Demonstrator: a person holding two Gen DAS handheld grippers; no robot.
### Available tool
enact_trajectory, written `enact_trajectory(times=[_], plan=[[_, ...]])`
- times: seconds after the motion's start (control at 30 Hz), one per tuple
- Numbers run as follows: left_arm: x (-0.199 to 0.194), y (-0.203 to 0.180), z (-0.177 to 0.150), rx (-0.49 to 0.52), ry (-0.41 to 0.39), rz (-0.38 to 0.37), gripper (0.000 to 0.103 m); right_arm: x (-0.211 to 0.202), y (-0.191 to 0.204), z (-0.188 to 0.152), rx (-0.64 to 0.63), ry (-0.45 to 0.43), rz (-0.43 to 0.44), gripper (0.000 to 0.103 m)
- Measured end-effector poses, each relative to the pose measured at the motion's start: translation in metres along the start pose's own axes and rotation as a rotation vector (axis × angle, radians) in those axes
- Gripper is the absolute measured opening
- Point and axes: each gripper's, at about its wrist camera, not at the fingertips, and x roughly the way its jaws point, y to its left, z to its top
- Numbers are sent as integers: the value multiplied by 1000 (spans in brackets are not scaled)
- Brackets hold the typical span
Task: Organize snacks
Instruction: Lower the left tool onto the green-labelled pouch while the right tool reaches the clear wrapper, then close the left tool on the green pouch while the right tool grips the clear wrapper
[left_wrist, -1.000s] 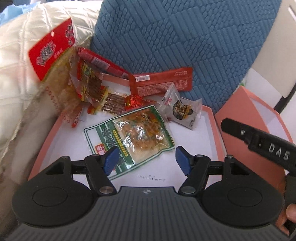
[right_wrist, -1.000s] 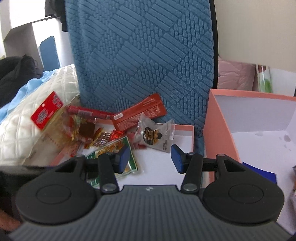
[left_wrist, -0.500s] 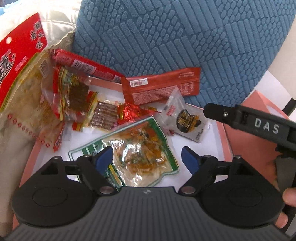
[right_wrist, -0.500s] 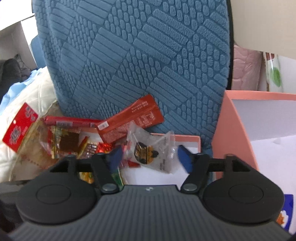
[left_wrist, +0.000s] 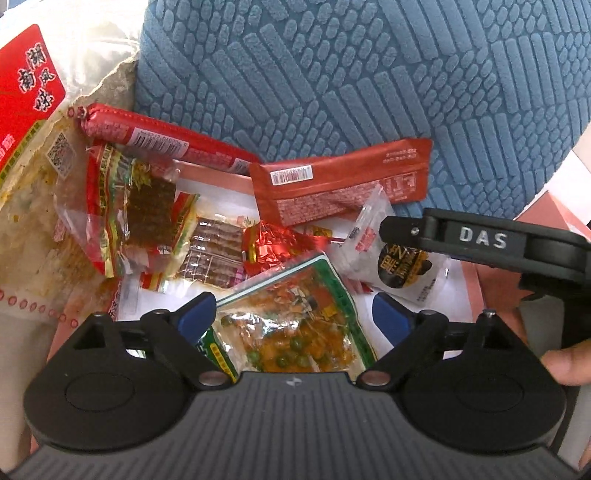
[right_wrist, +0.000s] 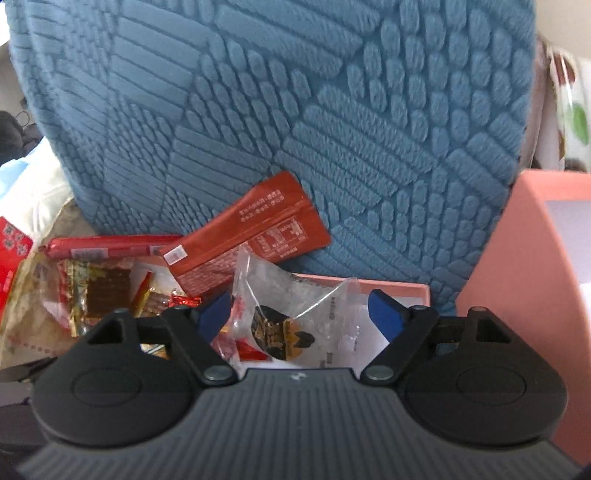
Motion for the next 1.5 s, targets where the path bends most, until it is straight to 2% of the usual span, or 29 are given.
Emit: enact_trajectory(times=[0.13,0.23,0.43,0.47,0.53,0.6,0.7,0.8,0.97,1.1,1.3,1.5], plan=[[3,-2,0,8,4,0,94,18,-8,3,29,54,8,83],[4,-4,-1,17,6,8,94,25,-16,4,87,80,59,83],[6,-8,-4,37,1,16,94,30,-18,2,92,87,93,81],[7,-8,-4,38,1,18,94,29,-18,2,89,85,101,75],[8,-9,-5,46,-1,23,94,34,-13,2,75,87,109,70],[8,-10,-6,59,-3,29,94,33,-10,2,63,93,140,52],[10,-12,-5,72,-9,23,94,25,0,1,4,79,124,39],[11,-15,-3,85,-26,28,94,15,7,0,-37,53,111,32],[12,-21,0,125,-63,42,94,4,8,3,-57,22,94,30],[21,-23,-1,131,-27,46,94,0,5,4,-47,11,92,28],[29,-28,-6,172,-21,101,92,-1,1,3,-45,14,77,27],[31,-25,-11,181,-26,134,80,-11,-3,2,-48,8,90,26]])
